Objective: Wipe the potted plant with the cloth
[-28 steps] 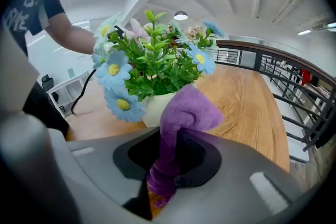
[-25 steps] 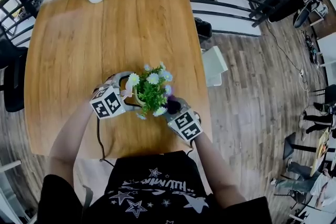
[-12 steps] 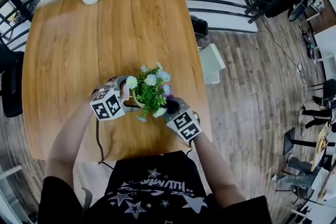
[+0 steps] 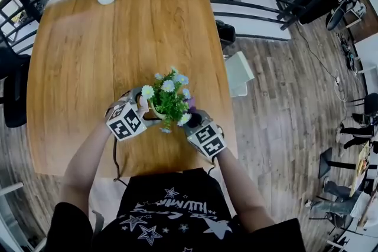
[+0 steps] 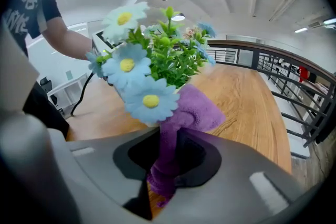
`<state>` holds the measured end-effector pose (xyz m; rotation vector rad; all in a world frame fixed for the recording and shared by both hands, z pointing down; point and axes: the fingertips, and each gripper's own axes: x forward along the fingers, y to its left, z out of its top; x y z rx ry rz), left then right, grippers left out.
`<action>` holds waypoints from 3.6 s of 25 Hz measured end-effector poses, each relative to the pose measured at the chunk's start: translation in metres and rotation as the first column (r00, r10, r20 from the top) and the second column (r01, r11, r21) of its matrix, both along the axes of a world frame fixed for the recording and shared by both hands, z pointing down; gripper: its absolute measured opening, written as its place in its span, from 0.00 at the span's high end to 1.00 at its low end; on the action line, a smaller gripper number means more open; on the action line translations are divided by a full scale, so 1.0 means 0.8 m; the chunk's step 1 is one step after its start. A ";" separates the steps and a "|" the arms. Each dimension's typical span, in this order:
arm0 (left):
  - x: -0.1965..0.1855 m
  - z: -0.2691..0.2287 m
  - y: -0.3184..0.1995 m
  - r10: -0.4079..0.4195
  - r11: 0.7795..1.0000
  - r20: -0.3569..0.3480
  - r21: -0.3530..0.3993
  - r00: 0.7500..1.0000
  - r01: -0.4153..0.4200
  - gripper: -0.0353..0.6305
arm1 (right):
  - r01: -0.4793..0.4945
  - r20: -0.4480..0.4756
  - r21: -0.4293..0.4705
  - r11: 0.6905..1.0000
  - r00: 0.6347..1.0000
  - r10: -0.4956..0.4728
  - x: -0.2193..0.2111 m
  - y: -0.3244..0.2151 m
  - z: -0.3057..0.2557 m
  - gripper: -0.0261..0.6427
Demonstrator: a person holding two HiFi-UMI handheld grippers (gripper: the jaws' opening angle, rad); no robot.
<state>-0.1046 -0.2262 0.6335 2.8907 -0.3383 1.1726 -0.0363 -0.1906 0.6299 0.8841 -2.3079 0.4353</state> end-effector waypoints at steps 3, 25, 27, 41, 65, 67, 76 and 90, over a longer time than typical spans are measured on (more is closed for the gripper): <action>0.002 -0.002 0.003 -0.062 0.998 -0.007 0.002 0.998 0.062 0.20 | 0.013 -0.002 -0.001 1.000 1.000 -0.013 -0.002 0.014 0.000 0.84; 0.013 -0.001 0.013 -0.482 0.876 -0.033 0.003 0.876 0.482 0.20 | 0.008 0.068 -0.028 1.000 0.998 -0.006 -0.026 0.042 -0.013 0.84; 0.014 0.001 0.013 -0.503 0.864 -0.041 0.006 0.864 0.503 0.20 | 0.009 0.066 -0.025 1.000 0.998 -0.008 -0.027 0.043 -0.012 0.84; 0.006 -0.001 0.035 -0.555 0.830 -0.015 0.057 0.832 0.555 0.31 | -0.033 0.039 0.001 0.999 0.999 0.032 -0.006 0.035 -0.012 0.84; 0.011 -0.002 0.039 -0.632 0.772 0.005 0.095 0.775 0.629 0.32 | 0.073 0.030 -0.002 0.997 0.997 -0.073 -0.023 0.060 -0.018 0.84; 0.013 -0.002 0.039 -0.635 0.770 0.001 0.088 0.773 0.632 0.32 | 0.071 0.032 0.002 0.997 0.997 -0.071 -0.019 0.060 -0.019 0.84; 0.013 -0.015 0.045 -0.660 0.746 -0.033 0.094 0.751 0.659 0.32 | 0.088 0.030 0.025 0.996 0.996 -0.089 0.001 0.059 -0.027 0.84; 0.007 -0.039 0.077 -0.768 0.632 -0.148 -0.008 0.624 0.775 0.38 | 0.174 0.022 0.009 0.985 0.985 -0.174 0.048 0.064 -0.022 0.84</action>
